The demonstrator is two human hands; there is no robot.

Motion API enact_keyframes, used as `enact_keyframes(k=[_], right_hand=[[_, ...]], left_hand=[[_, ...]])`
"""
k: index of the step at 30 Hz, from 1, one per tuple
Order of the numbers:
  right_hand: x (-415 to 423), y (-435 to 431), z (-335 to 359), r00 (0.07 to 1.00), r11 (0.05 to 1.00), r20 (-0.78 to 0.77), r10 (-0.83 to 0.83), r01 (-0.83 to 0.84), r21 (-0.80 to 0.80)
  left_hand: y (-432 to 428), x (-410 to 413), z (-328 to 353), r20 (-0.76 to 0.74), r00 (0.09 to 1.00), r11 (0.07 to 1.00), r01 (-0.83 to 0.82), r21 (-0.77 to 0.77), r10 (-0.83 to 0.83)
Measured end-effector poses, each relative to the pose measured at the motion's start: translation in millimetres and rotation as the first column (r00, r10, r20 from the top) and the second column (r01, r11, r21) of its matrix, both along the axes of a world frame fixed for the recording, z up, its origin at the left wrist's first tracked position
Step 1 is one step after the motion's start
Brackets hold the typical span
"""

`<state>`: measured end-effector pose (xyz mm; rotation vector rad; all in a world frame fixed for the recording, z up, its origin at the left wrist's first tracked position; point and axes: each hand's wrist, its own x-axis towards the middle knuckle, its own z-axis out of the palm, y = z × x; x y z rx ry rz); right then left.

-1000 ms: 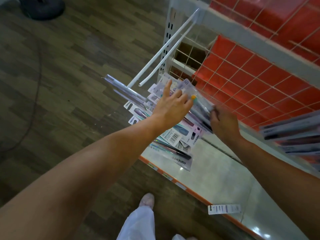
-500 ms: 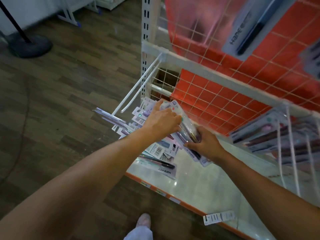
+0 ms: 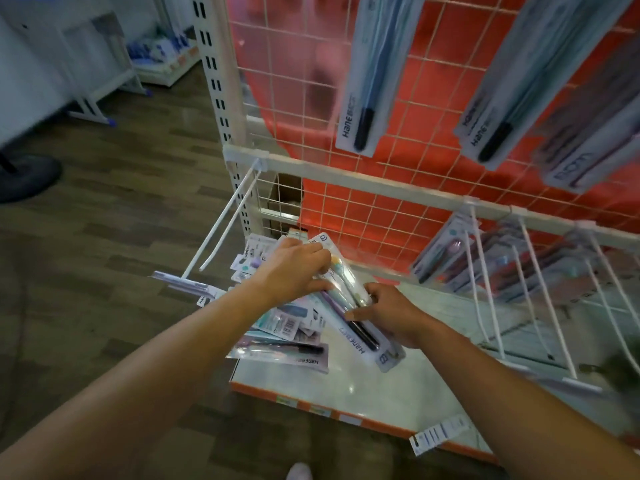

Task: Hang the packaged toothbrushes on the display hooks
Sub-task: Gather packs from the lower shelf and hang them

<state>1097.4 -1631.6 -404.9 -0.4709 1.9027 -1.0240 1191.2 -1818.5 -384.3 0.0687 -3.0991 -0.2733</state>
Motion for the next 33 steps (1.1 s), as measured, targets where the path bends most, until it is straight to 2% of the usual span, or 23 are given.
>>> enact_keyframes(k=[5,8,10,12,14,17,19,22,25,27,29,33], right_hand=[[0,4,14,0.972,0.985,0.209,-0.110,0.135,-0.111],[1,3,24,0.939,0.956,0.303,-0.161,0.224,-0.188],[2,2,32,0.919,0.926,0.331,-0.216,0.300,-0.230],[1,0,37,0.895,0.890,0.345,-0.281,0.378,-0.255],[-2,-1,42,0.873,0.853,0.342,-0.348,0.446,-0.270],[-5,-1,47,0.840,0.800,0.363,-0.404,0.517,-0.306],[-6,1,50,0.832,0.774,0.365,-0.417,0.536,-0.337],[-5,4,53,0.817,0.739,0.341,-0.466,0.571,-0.358],[-5,9,53,0.797,0.715,0.326,-0.509,0.602,-0.355],[-3,14,55,0.779,0.696,0.320,-0.539,0.626,-0.352],[-1,20,59,0.773,0.686,0.284,-0.568,0.635,-0.357],[4,30,67,0.786,0.711,0.126,-0.606,0.605,-0.357]], left_hand=[[-7,-12,27,-0.062,0.997,0.998,-0.039,0.052,0.042],[-7,-13,32,-0.231,0.970,0.992,-0.054,0.110,0.079],[-3,-14,32,-0.333,0.928,0.983,-0.128,0.132,0.166],[6,-14,33,-0.362,0.879,0.946,-0.248,0.207,0.309],[19,-14,35,-0.268,0.839,0.858,-0.372,0.355,0.475],[41,-18,38,-0.007,0.785,0.611,-0.476,0.632,0.619],[55,-20,41,0.151,0.768,0.429,-0.496,0.755,0.622],[76,-23,46,0.232,0.786,0.321,-0.475,0.819,0.573],[91,-24,53,0.301,0.777,0.155,-0.451,0.879,0.553],[98,-24,56,0.331,0.769,0.099,-0.452,0.887,0.547],[104,-27,58,0.348,0.768,0.096,-0.465,0.880,0.537],[119,-32,59,0.350,0.764,0.037,-0.437,0.899,0.542]])
